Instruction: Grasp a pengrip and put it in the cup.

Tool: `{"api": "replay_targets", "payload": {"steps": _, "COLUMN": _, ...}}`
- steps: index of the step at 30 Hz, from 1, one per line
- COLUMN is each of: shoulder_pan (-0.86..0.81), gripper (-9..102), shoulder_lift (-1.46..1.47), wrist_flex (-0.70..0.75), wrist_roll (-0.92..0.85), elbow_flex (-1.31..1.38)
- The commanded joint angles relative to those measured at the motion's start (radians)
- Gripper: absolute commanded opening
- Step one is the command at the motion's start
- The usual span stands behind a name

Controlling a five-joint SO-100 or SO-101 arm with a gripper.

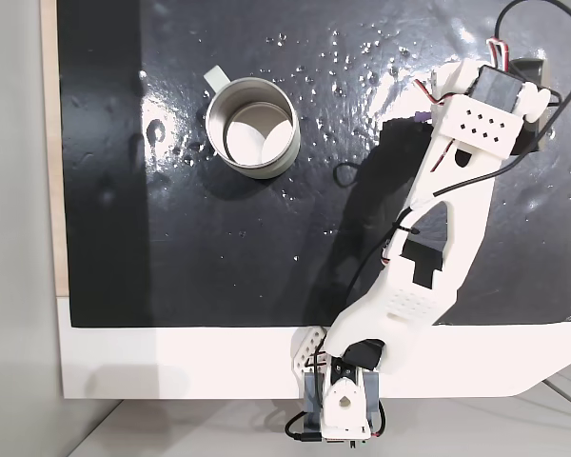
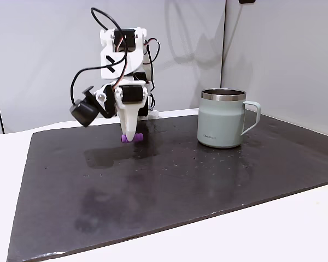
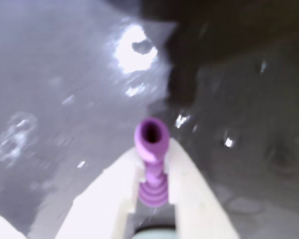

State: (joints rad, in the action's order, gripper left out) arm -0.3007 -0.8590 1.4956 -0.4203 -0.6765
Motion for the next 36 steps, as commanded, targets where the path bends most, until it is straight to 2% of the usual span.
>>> {"api": "replay_targets", "payload": {"steps": 1, "shoulder_pan": -0.012, "gripper": 0, "shoulder_lift": -0.158, "wrist_flex": 0.046, "wrist_roll": 0.009, "elbow_flex": 0.103}}
{"api": "replay_targets", "payload": {"steps": 18, "shoulder_pan": 0.075, "gripper": 0, "shoulder_lift": -0.563, "wrist_flex": 0.155, "wrist_roll": 0.011, "elbow_flex": 0.091}}
{"api": "replay_targets", "payload": {"steps": 36, "shoulder_pan": 0.420, "gripper": 0, "shoulder_lift": -0.752, "wrist_flex": 0.193, "wrist_roll": 0.120, "elbow_flex": -0.166}}
